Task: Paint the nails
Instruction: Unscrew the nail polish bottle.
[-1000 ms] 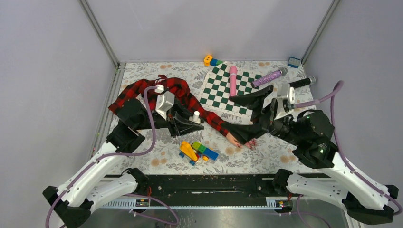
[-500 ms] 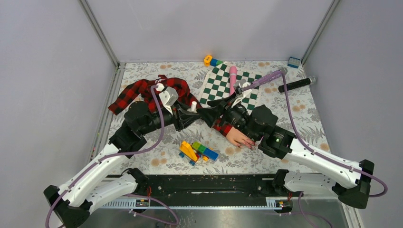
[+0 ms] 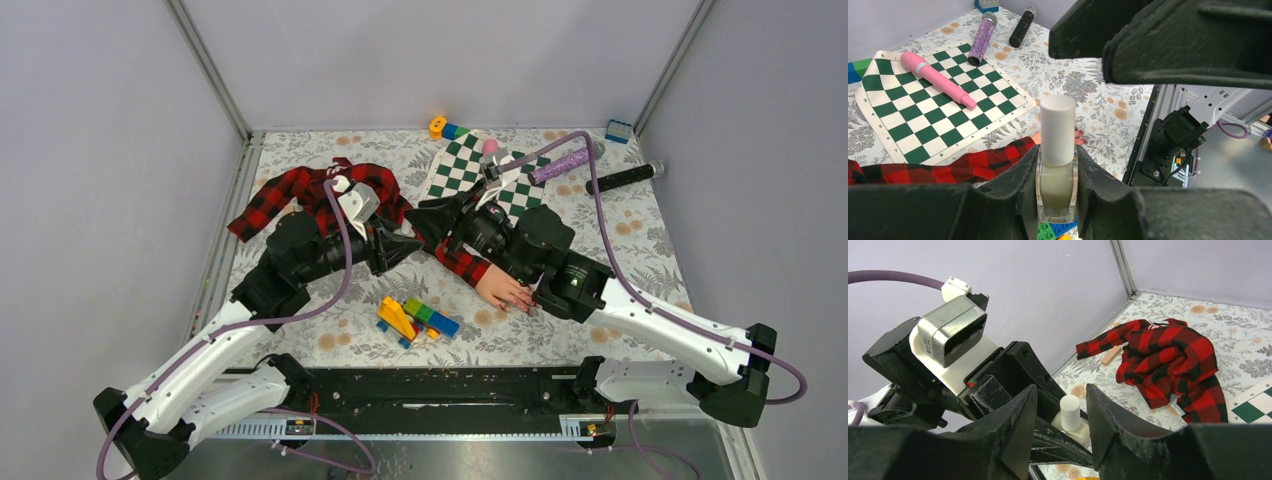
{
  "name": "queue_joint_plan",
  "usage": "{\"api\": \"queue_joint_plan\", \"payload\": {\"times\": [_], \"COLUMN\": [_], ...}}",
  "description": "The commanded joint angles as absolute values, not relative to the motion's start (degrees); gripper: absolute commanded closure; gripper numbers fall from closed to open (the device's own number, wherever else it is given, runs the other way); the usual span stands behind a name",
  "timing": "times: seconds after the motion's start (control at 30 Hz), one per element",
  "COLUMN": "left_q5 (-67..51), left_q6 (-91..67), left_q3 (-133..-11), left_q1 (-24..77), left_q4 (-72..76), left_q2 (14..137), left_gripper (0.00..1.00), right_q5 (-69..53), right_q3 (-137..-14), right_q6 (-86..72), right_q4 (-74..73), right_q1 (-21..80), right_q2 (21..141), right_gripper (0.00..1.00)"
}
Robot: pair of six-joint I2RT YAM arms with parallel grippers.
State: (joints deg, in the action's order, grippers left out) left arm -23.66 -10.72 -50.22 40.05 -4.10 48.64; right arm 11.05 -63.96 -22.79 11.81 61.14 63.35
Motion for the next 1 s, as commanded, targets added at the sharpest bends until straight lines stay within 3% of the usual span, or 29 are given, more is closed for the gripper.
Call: {"api": "queue_joint_plan", "payload": {"times": [0.0,0.3,0.53,0.97], "left_q5": [-22.56,-23.01,-22.94,-23.27], "left_q6": [-10.10,-10.17,-10.28,-10.80], "left_q3": [-51.86,-51.95,-52.01,-52.20], "left_q1": [40.19,40.20,40.18,40.23], "left_q4": [-1.58,-1.49,-1.58,-1.54], "left_q2": [48.56,48.47,48.78,48.78], "left_gripper": [1.00,1.00,1.00,1.00], "right_q5": [11.01,10.77,8.52,5.50], "right_q3": [-68.18,-70.20,-71.18,-71.74], "right_q6": [-22.77,-23.03,-22.67,-22.99], "right_q4": [9.05,5.17,4.92,4.04], "right_q1": [61.79,61.76,61.72,61.70], "right_q2": [64.83,66.80,67.90,69.00], "right_gripper": [0.52,0.48,0.54,0.56]}}
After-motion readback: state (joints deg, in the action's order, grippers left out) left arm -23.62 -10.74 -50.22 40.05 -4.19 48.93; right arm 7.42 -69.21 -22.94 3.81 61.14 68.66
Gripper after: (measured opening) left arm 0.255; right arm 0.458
